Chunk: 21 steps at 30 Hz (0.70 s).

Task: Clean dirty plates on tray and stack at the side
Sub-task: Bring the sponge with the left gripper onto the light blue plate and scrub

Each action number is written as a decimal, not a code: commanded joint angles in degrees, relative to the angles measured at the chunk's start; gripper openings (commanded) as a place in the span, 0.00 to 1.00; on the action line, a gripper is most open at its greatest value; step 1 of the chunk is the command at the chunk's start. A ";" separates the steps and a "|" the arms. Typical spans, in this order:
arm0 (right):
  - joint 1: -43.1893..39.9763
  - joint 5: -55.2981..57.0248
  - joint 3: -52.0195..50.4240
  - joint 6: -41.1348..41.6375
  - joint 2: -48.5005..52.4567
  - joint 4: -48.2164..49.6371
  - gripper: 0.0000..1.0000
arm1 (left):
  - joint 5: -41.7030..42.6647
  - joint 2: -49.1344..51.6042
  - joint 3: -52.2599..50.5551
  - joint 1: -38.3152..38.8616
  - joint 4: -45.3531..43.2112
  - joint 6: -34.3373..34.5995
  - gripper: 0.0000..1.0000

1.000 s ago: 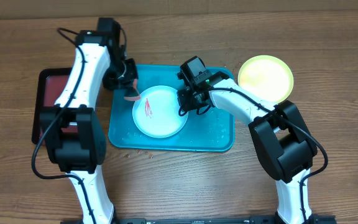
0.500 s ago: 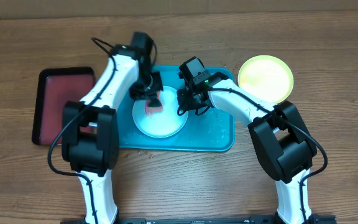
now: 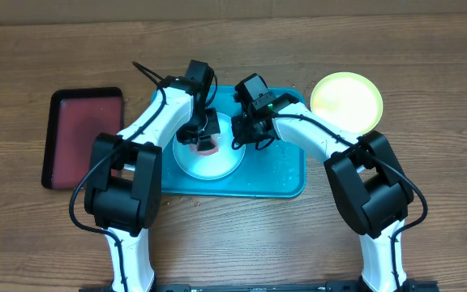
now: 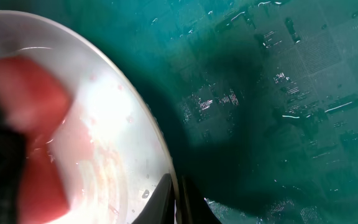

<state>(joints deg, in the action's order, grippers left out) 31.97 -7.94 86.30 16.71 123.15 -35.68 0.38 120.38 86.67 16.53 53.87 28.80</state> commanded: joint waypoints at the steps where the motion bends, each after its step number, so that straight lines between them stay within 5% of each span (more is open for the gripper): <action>1: -2.47 6.43 -0.90 0.94 1.92 -1.03 0.04 | -13.84 1.42 -0.57 -1.62 4.96 1.01 0.04; 8: -2.47 6.40 -0.90 0.94 1.92 -0.92 0.04 | -15.37 1.42 4.94 -2.64 9.25 1.01 0.04; 14: -2.47 6.40 -0.90 0.94 1.92 -0.85 0.04 | 3.74 1.44 4.39 -1.95 1.90 0.81 0.04; 21: -2.47 6.40 -0.90 0.94 1.92 -0.90 0.04 | 10.29 1.46 3.15 1.68 -1.16 1.03 0.04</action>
<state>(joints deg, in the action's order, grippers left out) 31.86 -8.12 86.30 16.75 123.15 -35.66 5.21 120.99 90.32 15.90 52.86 28.84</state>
